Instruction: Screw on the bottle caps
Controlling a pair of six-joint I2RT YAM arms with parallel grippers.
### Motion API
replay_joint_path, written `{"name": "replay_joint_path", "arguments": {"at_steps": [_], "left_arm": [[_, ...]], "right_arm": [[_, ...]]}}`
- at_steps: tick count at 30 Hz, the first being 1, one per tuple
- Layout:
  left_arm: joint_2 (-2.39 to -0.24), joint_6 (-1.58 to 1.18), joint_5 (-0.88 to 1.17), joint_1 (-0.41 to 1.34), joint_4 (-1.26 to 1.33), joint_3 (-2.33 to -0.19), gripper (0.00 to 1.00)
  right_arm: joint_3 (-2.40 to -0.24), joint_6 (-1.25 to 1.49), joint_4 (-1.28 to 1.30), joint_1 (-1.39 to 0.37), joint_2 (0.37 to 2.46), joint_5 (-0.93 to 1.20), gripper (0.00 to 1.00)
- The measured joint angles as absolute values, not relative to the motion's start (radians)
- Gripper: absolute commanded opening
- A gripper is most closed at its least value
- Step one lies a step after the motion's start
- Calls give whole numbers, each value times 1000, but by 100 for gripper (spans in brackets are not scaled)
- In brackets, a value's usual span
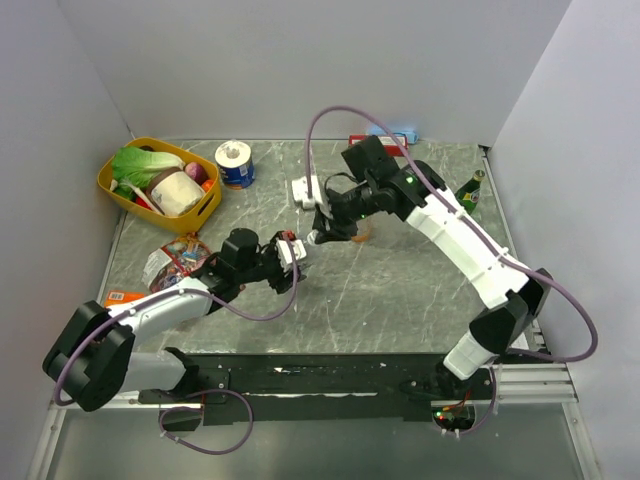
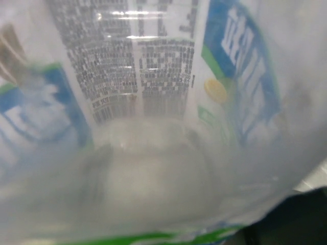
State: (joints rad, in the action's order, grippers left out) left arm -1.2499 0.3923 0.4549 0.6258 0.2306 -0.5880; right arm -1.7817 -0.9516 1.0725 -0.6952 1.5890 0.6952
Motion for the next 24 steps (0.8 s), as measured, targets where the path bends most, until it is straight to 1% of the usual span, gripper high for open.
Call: {"name": "replay_joint_path", "arguments": {"at_steps": [5, 9, 12, 17, 24], "left_arm": [[-1246, 324, 207, 687, 284, -578, 1], [-1264, 291, 24, 726, 317, -580, 1], [-1292, 273, -57, 748, 323, -596, 1], [-1338, 276, -173, 775, 326, -627, 1], [-1394, 320, -287, 785, 332, -658, 1]], "right_arm": [[-1880, -654, 1066, -671, 1668, 642, 0], [-1876, -421, 1008, -654, 1678, 591, 0], [-1861, -268, 978, -639, 1678, 545, 0], [-1857, -56, 962, -596, 1697, 532, 0], [-1866, 62, 960, -580, 1726, 475, 0]]}}
